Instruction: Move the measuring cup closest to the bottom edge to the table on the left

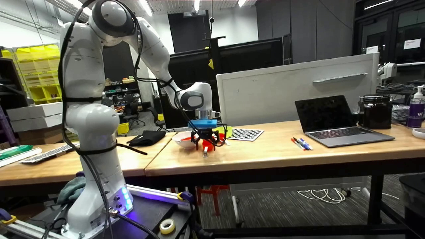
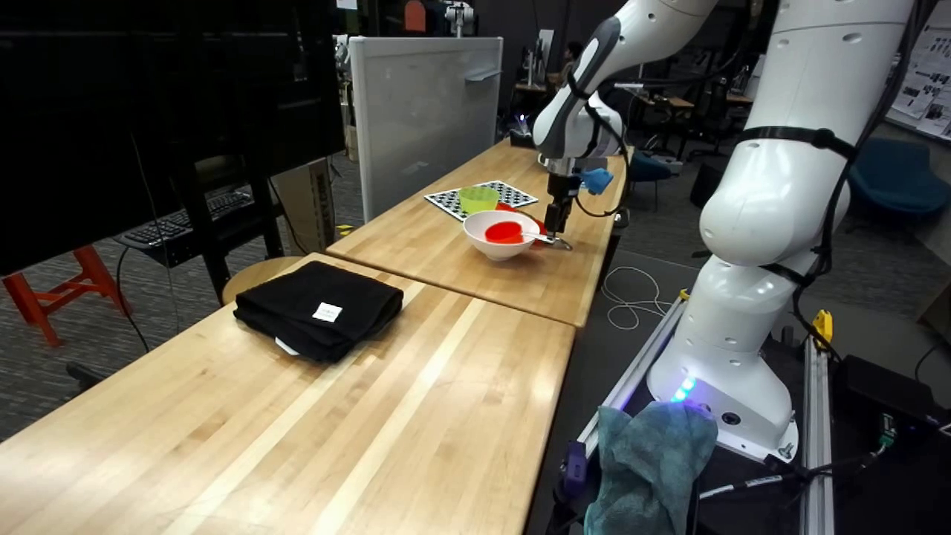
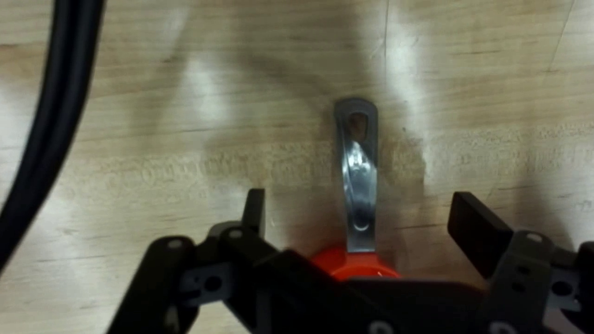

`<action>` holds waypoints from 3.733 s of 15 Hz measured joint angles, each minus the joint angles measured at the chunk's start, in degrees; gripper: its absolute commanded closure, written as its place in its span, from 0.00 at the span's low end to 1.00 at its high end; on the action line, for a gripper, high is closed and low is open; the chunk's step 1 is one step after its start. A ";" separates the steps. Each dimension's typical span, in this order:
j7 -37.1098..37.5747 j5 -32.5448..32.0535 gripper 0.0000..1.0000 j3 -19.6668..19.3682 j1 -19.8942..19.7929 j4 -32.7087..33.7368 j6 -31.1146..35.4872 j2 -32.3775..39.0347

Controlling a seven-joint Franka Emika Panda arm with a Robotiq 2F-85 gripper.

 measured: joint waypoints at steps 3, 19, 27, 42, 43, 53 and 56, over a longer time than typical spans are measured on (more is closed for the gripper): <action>-0.91 0.04 0.00 0.84 -1.18 0.90 0.33 1.57; -3.18 2.47 0.96 3.00 -5.02 4.25 0.48 3.34; -2.61 1.61 0.96 3.39 -4.52 4.25 0.27 2.42; 12.77 -9.30 0.96 4.70 3.93 3.88 -18.66 -20.03; 13.76 -9.31 0.96 5.18 4.79 3.88 -20.10 -21.50; 21.92 -9.31 0.96 9.18 11.91 2.51 -24.47 -26.59; 22.33 -9.30 0.96 10.12 13.40 1.49 -24.70 -26.52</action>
